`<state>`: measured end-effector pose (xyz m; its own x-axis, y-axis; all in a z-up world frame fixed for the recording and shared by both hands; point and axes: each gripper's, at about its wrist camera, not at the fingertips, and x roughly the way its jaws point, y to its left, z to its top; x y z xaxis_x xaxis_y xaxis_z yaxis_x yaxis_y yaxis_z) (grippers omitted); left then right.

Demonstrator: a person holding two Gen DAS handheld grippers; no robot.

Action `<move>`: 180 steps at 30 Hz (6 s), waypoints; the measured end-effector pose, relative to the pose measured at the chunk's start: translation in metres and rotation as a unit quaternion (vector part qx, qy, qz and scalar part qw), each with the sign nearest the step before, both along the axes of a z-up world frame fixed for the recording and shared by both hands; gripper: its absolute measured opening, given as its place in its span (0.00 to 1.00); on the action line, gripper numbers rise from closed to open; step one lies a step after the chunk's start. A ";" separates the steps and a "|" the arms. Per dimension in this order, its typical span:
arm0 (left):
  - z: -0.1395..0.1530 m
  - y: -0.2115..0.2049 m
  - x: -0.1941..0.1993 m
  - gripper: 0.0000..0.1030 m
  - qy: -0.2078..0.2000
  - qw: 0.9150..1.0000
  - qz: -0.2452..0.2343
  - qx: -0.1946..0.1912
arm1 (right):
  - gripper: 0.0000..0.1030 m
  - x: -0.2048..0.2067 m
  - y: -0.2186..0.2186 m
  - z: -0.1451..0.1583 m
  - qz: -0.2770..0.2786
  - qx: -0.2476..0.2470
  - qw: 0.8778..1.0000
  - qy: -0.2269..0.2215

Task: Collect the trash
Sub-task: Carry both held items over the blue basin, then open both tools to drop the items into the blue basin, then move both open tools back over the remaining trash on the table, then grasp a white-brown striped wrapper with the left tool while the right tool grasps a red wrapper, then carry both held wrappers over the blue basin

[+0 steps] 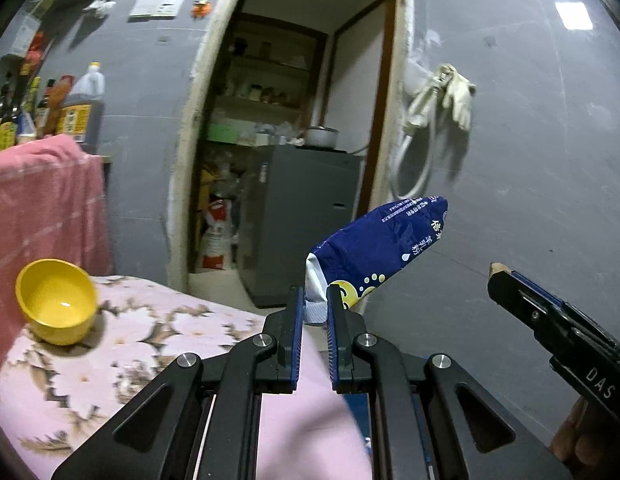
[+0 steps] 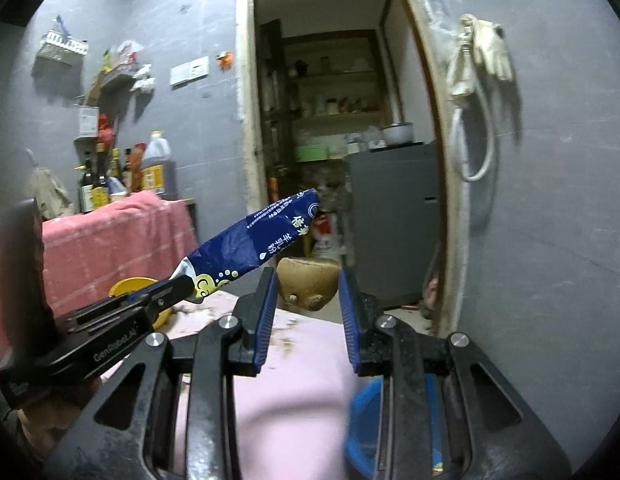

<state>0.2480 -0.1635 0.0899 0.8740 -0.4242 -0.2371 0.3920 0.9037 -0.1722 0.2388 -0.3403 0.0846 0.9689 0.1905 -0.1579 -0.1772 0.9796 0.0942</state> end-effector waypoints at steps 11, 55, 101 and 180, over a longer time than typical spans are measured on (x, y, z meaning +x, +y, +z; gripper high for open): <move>-0.029 -0.074 0.025 0.08 0.054 0.997 -0.043 0.037 | 0.44 0.007 -0.076 -0.032 -0.062 0.030 0.996 0.049; -0.084 -0.074 0.074 0.15 0.228 0.971 -0.051 0.057 | 0.50 0.036 -0.101 -0.083 -0.101 0.058 0.978 0.171; -0.021 0.194 -0.045 0.95 0.012 0.982 0.187 0.007 | 1.00 0.000 0.117 -0.016 0.023 -0.007 1.000 -0.002; -0.120 0.157 0.111 0.21 0.280 0.959 0.029 0.035 | 0.36 0.155 0.165 -0.127 0.164 -0.070 0.949 0.259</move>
<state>0.3587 -0.0060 -0.0300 0.6232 -0.3443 -0.7022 0.2043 0.9384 -0.2788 0.3941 -0.1749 -0.0425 0.6459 0.4113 -0.6431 -0.4407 0.8888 0.1258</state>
